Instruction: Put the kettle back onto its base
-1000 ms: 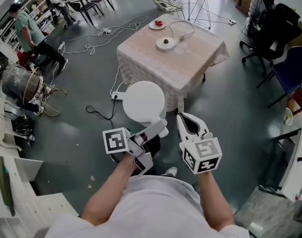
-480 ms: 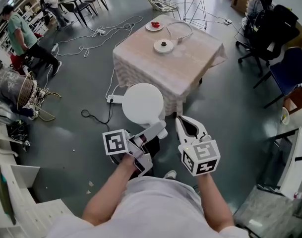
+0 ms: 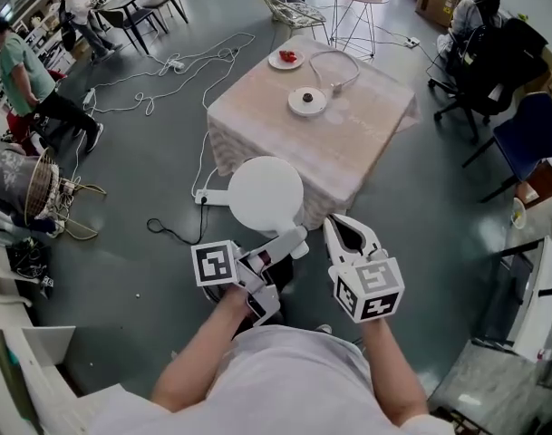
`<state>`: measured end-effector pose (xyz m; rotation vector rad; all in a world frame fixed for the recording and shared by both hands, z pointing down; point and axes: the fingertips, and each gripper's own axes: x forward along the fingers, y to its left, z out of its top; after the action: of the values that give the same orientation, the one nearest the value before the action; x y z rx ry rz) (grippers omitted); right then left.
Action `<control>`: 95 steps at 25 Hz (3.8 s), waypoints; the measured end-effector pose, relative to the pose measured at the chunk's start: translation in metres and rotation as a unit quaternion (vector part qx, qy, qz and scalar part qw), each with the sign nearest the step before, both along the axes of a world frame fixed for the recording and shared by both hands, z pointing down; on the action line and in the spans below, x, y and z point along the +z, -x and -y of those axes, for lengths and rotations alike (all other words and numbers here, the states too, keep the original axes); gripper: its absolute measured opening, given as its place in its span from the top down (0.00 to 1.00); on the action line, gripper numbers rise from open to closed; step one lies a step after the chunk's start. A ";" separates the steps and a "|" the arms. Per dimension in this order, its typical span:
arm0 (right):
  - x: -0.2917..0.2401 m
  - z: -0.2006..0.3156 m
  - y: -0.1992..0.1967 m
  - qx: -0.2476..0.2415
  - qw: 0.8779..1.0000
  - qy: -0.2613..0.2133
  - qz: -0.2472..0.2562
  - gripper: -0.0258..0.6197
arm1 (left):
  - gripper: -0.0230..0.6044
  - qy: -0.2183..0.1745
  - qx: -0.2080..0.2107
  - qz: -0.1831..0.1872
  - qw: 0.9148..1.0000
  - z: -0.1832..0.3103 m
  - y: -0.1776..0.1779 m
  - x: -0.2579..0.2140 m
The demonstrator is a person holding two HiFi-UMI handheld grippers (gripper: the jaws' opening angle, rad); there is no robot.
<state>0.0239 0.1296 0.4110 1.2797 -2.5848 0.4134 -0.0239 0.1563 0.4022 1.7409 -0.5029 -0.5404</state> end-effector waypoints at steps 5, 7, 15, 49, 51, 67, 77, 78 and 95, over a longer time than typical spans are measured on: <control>-0.005 0.027 0.031 0.013 1.000 0.000 -0.008 0.95 | 0.65 -0.007 0.021 -0.007 1.000 0.031 0.029 -0.005; -0.005 0.036 0.040 0.020 1.000 0.000 -0.015 0.95 | 0.65 -0.010 0.029 -0.010 0.999 0.043 0.039 -0.006; -0.010 0.067 0.081 0.046 0.999 -0.002 -0.028 0.95 | 0.65 -0.009 0.061 -0.018 0.998 0.075 0.081 -0.008; 0.015 0.239 0.026 -0.001 1.000 0.020 0.021 0.95 | 0.65 0.022 0.006 -0.003 1.000 0.235 0.033 0.007; 0.017 0.248 0.016 -0.006 1.000 0.021 0.023 0.95 | 0.65 0.025 0.001 0.000 1.000 0.245 0.023 0.009; 0.018 0.300 -0.036 0.005 0.999 0.025 0.041 0.95 | 0.65 0.032 0.009 0.008 0.999 0.306 -0.024 0.009; 0.027 0.344 -0.034 0.099 0.994 0.033 0.031 0.95 | 0.65 0.037 0.093 0.009 0.995 0.367 -0.008 0.023; 0.027 0.348 -0.032 0.107 0.993 0.034 0.030 0.95 | 0.65 0.038 0.101 0.008 0.994 0.373 -0.006 0.024; 0.045 0.394 0.003 0.215 0.976 0.037 0.020 0.95 | 0.64 0.033 0.229 0.009 0.973 0.437 0.016 0.040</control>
<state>0.0214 -0.2644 0.4563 1.8197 -2.2843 0.6095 -0.0395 -0.2805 0.4420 1.7252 -0.1175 -0.1760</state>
